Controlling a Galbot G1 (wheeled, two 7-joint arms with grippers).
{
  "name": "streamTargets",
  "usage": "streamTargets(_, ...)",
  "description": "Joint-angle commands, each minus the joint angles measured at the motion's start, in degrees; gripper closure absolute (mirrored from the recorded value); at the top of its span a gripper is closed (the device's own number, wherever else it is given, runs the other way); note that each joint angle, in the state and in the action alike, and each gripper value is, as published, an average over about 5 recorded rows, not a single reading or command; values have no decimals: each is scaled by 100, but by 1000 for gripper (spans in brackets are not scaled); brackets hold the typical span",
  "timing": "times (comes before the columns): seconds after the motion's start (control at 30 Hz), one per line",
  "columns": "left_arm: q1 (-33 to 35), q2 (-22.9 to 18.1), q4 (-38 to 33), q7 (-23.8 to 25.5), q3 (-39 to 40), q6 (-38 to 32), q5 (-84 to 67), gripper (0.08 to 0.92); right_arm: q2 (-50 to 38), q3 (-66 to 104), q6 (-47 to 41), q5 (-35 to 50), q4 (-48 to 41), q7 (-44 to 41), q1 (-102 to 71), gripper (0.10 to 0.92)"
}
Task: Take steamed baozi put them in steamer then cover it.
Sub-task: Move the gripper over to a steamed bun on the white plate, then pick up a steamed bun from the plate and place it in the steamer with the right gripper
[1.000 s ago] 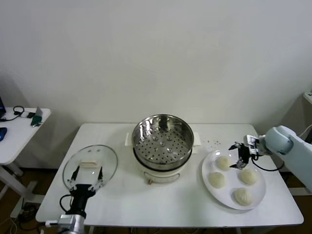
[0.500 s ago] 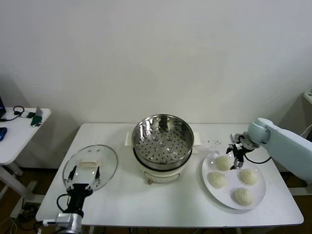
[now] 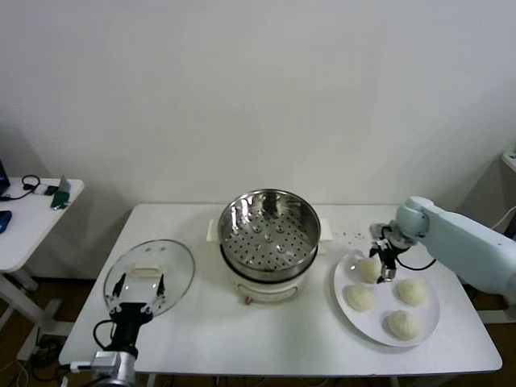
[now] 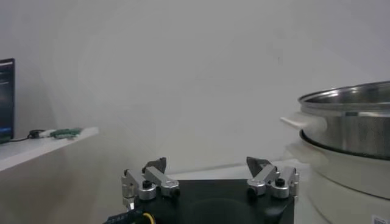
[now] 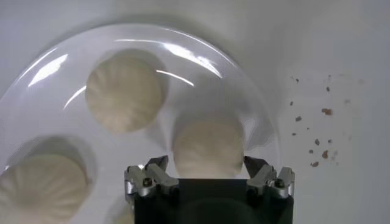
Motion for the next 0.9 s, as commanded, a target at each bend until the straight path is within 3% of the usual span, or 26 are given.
streamTargets(0.03,1,-11,-8,-7,12,14,12,177,130,-67,23,-96,-143,-18,7,203)
streamTargets(0.4,30,-9,-20,-15,3,17,12,177,159,44,57,-106,-210,-36,-6,301)
streamTargets(0.63,63,-15,-25,-22,-10,10,11,177,102,11,135,-54,-146,-44,129,321)
streamTargets(0.9,135,7,-102,-23,-7,11,10,177,-71,-1127,500,496,427,-134,1785,321)
